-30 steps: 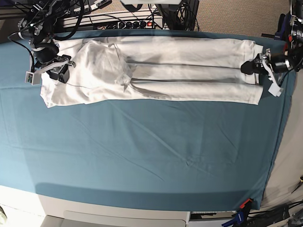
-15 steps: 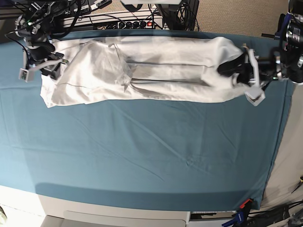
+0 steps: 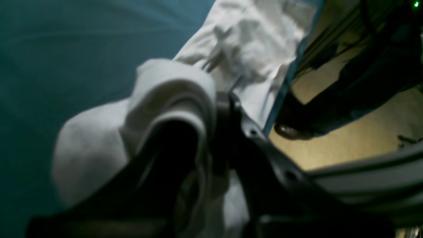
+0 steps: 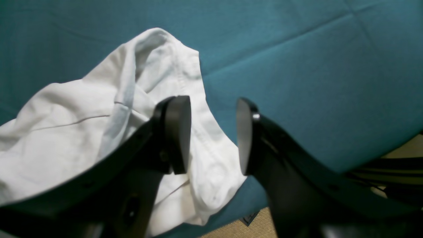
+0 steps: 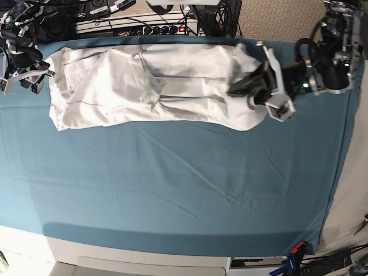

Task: Fold the T-shirt properly
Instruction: 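Grasp the hem end with the left gripper and fold toward collar end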

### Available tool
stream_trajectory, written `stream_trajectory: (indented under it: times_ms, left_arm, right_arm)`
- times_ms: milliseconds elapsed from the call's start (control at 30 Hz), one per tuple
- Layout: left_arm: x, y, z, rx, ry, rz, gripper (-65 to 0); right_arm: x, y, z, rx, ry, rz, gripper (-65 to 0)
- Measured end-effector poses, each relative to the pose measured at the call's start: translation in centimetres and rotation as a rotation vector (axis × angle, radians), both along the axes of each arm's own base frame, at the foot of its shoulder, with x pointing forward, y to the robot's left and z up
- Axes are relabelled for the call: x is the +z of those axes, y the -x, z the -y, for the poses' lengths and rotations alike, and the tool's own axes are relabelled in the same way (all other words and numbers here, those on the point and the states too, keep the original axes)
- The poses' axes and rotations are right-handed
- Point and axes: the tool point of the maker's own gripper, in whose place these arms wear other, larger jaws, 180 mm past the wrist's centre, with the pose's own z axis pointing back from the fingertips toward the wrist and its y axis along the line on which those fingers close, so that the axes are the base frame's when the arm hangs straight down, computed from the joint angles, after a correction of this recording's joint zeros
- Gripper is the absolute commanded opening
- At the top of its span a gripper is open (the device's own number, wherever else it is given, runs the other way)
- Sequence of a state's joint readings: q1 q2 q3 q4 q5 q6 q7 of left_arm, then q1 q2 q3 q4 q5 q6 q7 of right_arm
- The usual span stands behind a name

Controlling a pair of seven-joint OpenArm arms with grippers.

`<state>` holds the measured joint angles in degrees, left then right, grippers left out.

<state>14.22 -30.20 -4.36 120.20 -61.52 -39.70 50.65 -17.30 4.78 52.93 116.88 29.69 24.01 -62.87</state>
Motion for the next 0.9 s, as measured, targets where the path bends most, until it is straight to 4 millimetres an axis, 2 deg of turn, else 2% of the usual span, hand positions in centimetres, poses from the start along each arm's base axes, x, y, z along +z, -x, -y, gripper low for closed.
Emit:
stream_trajectory:
  times_ms: [200, 433, 567, 700, 900]
  left_arm:
    - [-0.3, 0.1, 4.8, -0.060, 0.023, 0.040, -65.0]
    - [0.0, 1.1, 9.2, -0.150, 0.046, 0.089, -65.0]
    - [-1.7, 1.5, 10.8, -0.184, 0.063, 0.023, -65.0]
    - [-4.1, 0.4, 11.8, -0.167, 0.060, -0.053, -65.0]
    - [-3.7, -1.0, 12.7, -0.154, 0.095, -0.059, -65.0]
  right_arm:
    - [-0.2, 0.4, 0.4, -0.011, 0.027, -0.026, -41.8]
    - [0.7, 0.9, 2.4, -0.030, 0.118, -0.070, -41.8]
    - [0.7, 1.5, 3.2, -0.062, 0.146, -0.090, -41.8]
    - [0.9, 1.4, 3.3, -0.060, 0.151, -0.084, -41.8]
    - [1.0, 1.4, 3.4, -0.060, 0.152, -0.085, -41.8]
